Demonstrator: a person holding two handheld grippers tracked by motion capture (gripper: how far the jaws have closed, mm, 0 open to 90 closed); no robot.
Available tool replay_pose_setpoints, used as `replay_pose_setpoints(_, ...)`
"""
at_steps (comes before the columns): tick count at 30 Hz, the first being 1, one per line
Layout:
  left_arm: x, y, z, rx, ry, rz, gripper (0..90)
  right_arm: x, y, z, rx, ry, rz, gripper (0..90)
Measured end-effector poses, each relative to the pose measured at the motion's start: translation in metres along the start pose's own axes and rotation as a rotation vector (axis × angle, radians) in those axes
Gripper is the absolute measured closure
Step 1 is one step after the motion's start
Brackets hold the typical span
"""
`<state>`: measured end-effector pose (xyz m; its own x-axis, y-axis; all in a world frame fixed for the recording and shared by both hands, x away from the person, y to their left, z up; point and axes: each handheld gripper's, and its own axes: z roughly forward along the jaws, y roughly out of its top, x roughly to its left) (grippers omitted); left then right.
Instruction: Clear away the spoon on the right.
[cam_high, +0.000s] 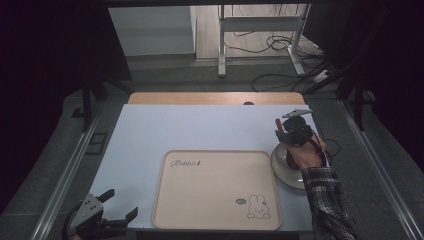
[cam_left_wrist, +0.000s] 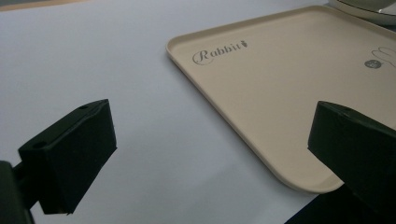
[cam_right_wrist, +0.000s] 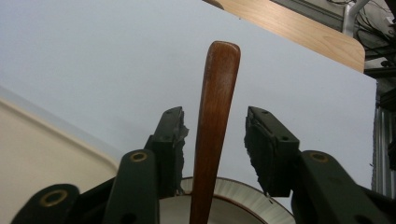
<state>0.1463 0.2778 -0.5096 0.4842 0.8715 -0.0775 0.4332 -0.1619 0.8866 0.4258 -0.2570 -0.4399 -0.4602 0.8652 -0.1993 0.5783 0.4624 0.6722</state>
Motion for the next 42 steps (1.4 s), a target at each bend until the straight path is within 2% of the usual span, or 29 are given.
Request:
replay_pose_setpoints(2, 0.0, 0.0, 0.0, 0.0, 0.0, 0.0, 0.6, 0.0, 0.001, 0.003, 0.004, 0.008, 0.004, 60.8)
replay_pose_setpoints(11, 0.0, 0.0, 0.0, -0.002, -0.001, -0.001, 0.6, 0.004, 0.007, 0.009, 0.019, -0.009, -0.019, 75.9)
replay_pose_setpoints(12, 0.0, 0.0, 0.0, -0.002, -0.001, -0.001, 0.6, 0.005, 0.008, 0.009, 0.025, -0.016, -0.027, 76.3)
replay_pose_setpoints(14, 0.0, 0.0, 0.0, -0.003, -0.002, -0.001, 0.6, 0.006, 0.01, 0.009, 0.031, -0.003, -0.031, 76.5)
replay_pose_setpoints(21, 0.0, 0.0, 0.0, -0.003, -0.002, 0.0, 0.6, 0.003, 0.017, 0.003, 0.025, 0.065, 0.009, 76.7)
replay_pose_setpoints(31, 0.0, 0.0, 0.0, -0.001, -0.002, 0.002, 0.6, 0.001, 0.031, -0.013, 0.021, 0.108, 0.018, 76.7)
replay_pose_setpoints(42, 0.0, 0.0, 0.0, 0.002, -0.002, 0.007, 0.6, 0.007, 0.048, -0.028, 0.053, 0.137, -0.021, 76.7)
